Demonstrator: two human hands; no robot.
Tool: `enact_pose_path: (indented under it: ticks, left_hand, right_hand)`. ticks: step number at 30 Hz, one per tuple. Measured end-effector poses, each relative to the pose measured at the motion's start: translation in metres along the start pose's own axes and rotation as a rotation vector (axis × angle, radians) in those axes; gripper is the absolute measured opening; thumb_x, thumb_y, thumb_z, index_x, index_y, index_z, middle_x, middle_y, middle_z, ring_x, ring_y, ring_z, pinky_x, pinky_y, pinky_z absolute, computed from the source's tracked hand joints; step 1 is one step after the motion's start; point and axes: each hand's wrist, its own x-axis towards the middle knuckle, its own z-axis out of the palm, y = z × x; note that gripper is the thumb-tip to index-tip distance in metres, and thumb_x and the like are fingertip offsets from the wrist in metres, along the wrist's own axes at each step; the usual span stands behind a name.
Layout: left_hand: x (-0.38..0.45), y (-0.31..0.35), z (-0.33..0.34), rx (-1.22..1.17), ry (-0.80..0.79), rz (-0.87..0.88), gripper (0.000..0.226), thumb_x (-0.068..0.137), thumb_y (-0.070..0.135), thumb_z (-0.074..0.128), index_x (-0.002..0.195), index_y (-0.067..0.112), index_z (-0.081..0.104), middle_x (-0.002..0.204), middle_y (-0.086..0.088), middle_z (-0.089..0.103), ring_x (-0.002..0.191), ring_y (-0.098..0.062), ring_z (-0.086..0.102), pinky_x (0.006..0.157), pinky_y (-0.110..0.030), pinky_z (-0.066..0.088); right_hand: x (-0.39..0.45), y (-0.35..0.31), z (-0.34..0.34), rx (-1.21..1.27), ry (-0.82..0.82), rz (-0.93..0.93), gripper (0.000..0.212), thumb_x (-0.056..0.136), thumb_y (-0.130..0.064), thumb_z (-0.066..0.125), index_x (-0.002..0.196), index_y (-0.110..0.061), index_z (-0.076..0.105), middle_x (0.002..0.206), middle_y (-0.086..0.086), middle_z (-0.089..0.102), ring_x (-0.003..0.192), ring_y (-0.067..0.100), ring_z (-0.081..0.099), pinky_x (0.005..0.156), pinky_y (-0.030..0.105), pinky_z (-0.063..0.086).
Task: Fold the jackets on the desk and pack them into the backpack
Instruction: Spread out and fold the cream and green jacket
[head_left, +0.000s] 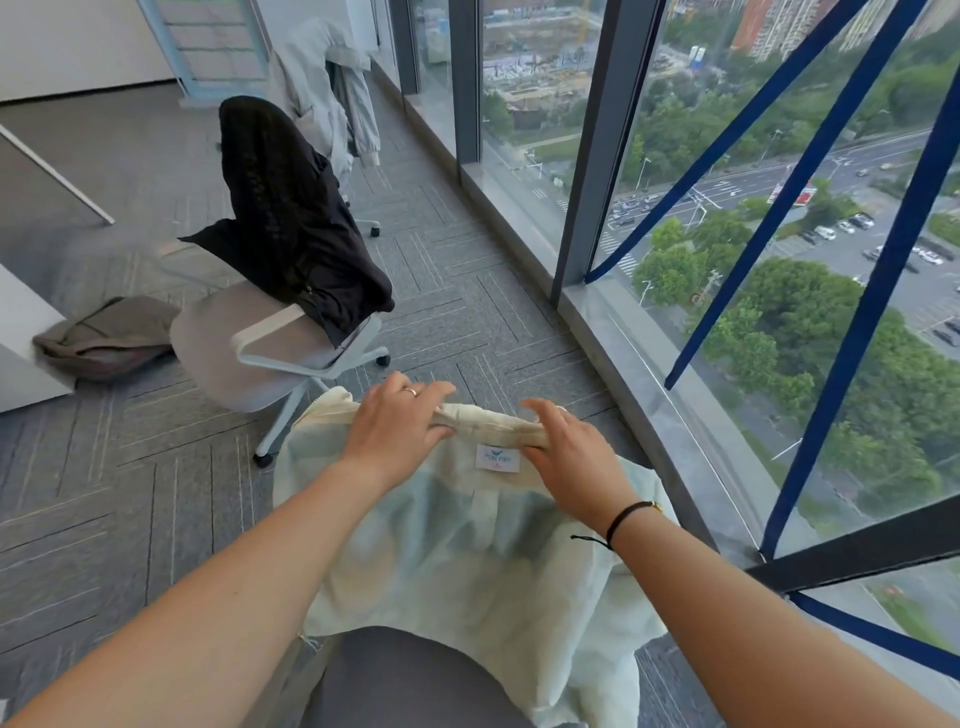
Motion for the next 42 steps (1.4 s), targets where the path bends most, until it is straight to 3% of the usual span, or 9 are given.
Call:
enact_pose_path:
  ticks: [6, 12, 15, 17, 22, 26, 29, 36, 42]
  left_hand:
    - [0.0, 0.0, -0.007, -0.066, -0.007, 0.02, 0.029, 0.1, 0.037, 0.056, 0.125, 0.022, 0.06, 0.103, -0.005, 0.071, 0.099, -0.033, 0.065, 0.073, -0.041, 0.05]
    - [-0.013, 0.0, -0.041, -0.232, -0.034, 0.165, 0.021, 0.101, 0.024, 0.043, 0.119, 0.034, 0.043, 0.093, -0.006, 0.067, 0.08, -0.035, 0.064, 0.062, -0.034, 0.039]
    - [-0.026, -0.013, -0.066, -0.068, -0.15, 0.344, 0.04, 0.088, 0.016, 0.027, 0.115, 0.039, 0.046, 0.09, 0.001, 0.056, 0.065, -0.025, 0.054, 0.056, -0.03, 0.035]
    - [-0.034, -0.018, -0.084, 0.0, -0.255, 0.353, 0.042, 0.091, 0.011, 0.029, 0.114, 0.042, 0.046, 0.098, 0.003, 0.051, 0.071, -0.024, 0.052, 0.062, -0.032, 0.036]
    - [-0.055, -0.029, -0.138, 0.042, -0.208, 0.351, 0.035, 0.098, 0.047, 0.028, 0.114, 0.043, 0.059, 0.092, 0.009, 0.059, 0.079, -0.019, 0.059, 0.07, -0.031, 0.034]
    - [-0.082, -0.05, -0.185, 0.07, -0.29, 0.174, 0.03, 0.099, 0.051, 0.046, 0.128, 0.057, 0.049, 0.1, 0.014, 0.062, 0.1, -0.011, 0.06, 0.08, -0.027, 0.039]
    - [-0.12, -0.058, -0.214, 0.111, -0.329, 0.013, 0.034, 0.098, 0.053, 0.045, 0.13, 0.063, 0.042, 0.078, 0.019, 0.047, 0.1, -0.01, 0.059, 0.079, -0.028, 0.036]
    - [-0.228, -0.064, -0.278, 0.115, -0.231, -0.342, 0.033, 0.098, 0.055, 0.04, 0.125, 0.072, 0.033, 0.075, 0.008, 0.057, 0.085, -0.015, 0.057, 0.072, -0.035, 0.038]
    - [-0.33, -0.009, -0.306, 0.091, -0.298, -0.611, 0.038, 0.095, 0.057, 0.048, 0.125, 0.075, 0.032, 0.077, 0.006, 0.061, 0.078, -0.011, 0.059, 0.08, -0.036, 0.051]
  right_hand:
    - [0.008, 0.0, -0.012, 0.096, 0.01, -0.029, 0.051, 0.092, -0.026, 0.069, 0.139, -0.025, 0.05, 0.107, -0.009, 0.055, 0.106, 0.022, 0.056, 0.083, 0.027, 0.036]
    - [0.006, -0.025, -0.028, 0.189, 0.066, -0.117, 0.034, 0.094, -0.018, 0.061, 0.119, -0.04, 0.051, 0.089, -0.009, 0.058, 0.083, 0.021, 0.058, 0.074, 0.042, 0.05]
    - [-0.002, -0.03, -0.048, 0.054, -0.062, -0.227, 0.02, 0.099, -0.031, 0.052, 0.115, -0.041, 0.046, 0.092, -0.006, 0.064, 0.082, 0.029, 0.06, 0.071, 0.044, 0.05]
    - [-0.01, -0.039, -0.058, -0.082, -0.055, -0.307, 0.018, 0.1, -0.046, 0.036, 0.116, -0.043, 0.043, 0.086, 0.0, 0.068, 0.074, 0.035, 0.061, 0.063, 0.043, 0.052]
    - [-0.019, -0.085, -0.076, -0.013, -0.057, -0.347, 0.019, 0.099, -0.044, 0.036, 0.111, -0.041, 0.05, 0.075, -0.007, 0.064, 0.066, 0.024, 0.056, 0.059, 0.036, 0.049]
    - [-0.011, -0.123, -0.091, 0.046, -0.299, -0.298, 0.024, 0.094, -0.03, 0.048, 0.095, -0.048, 0.062, 0.084, -0.025, 0.064, 0.078, 0.006, 0.059, 0.076, 0.03, 0.05]
    - [-0.005, -0.166, -0.098, -0.026, -0.391, -0.338, 0.021, 0.096, -0.035, 0.056, 0.102, -0.054, 0.065, 0.098, -0.028, 0.068, 0.091, 0.003, 0.063, 0.086, 0.032, 0.053]
    - [-0.034, -0.272, -0.106, -0.195, -0.27, -0.62, 0.026, 0.095, -0.047, 0.056, 0.119, -0.052, 0.063, 0.091, -0.02, 0.059, 0.095, 0.01, 0.06, 0.076, 0.028, 0.047]
    - [-0.06, -0.296, -0.082, 0.203, -0.653, -0.706, 0.017, 0.086, -0.021, 0.076, 0.081, -0.036, 0.076, 0.078, -0.025, 0.07, 0.076, -0.007, 0.063, 0.075, 0.013, 0.045]
